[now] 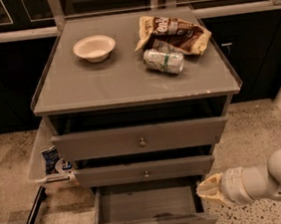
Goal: Close bottom drawer
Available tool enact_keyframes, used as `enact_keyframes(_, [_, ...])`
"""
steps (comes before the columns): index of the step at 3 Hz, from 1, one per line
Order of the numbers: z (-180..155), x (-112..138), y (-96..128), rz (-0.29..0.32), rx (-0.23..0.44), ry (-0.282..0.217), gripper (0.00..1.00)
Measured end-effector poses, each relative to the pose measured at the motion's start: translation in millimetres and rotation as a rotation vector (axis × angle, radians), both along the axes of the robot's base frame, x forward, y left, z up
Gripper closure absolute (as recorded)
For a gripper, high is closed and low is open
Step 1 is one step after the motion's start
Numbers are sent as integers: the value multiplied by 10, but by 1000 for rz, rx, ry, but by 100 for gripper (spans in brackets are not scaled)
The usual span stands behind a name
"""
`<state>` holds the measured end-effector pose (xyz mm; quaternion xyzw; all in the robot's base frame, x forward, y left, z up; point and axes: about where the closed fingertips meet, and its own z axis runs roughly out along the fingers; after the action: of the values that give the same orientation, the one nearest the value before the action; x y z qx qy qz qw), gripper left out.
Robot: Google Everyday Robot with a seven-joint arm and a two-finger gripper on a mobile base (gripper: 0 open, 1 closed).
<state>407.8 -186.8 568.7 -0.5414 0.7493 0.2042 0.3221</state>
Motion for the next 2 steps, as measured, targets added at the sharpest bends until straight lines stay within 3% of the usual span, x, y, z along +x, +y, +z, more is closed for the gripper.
enact_keyframes(2, [-1472, -212, -86, -112, -50, 94, 100])
